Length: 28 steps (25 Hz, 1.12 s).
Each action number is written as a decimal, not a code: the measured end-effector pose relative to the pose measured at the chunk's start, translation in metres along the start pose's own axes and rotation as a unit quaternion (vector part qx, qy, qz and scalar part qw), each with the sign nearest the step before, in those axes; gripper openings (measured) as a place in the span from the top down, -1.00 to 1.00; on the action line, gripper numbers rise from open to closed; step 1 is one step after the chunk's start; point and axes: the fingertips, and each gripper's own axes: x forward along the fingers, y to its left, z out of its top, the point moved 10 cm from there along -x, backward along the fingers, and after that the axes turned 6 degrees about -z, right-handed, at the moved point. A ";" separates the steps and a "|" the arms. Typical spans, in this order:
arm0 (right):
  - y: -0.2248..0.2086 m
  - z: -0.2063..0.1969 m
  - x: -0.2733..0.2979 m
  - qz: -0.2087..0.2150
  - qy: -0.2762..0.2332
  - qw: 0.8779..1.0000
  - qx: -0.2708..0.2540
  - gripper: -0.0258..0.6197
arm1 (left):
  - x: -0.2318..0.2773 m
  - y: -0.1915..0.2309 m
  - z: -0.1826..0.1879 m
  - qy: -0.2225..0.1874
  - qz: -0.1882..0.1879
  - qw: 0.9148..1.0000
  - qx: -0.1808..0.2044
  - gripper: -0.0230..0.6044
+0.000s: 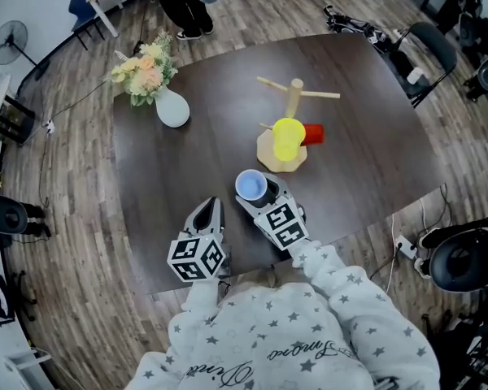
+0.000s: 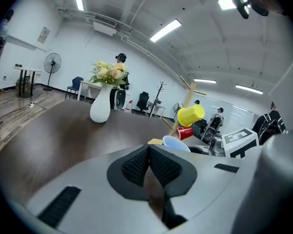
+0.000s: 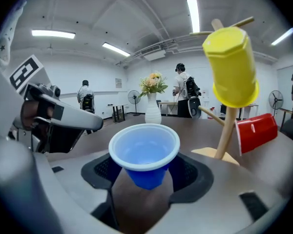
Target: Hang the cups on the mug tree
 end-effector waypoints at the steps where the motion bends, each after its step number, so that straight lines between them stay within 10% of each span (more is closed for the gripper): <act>1: -0.001 -0.002 -0.007 -0.009 0.001 1.000 0.005 -0.02 | 0.002 -0.004 0.001 0.002 -0.012 1.000 0.005 0.85; 15: -0.010 -0.018 -0.096 -0.161 -0.015 0.983 0.084 -0.02 | 0.010 -0.040 0.009 0.030 -0.148 0.986 0.068 0.85; 28: -0.069 0.023 -0.145 -0.251 -0.024 0.967 0.038 -0.01 | 0.024 -0.082 0.046 0.009 -0.197 0.976 0.094 0.85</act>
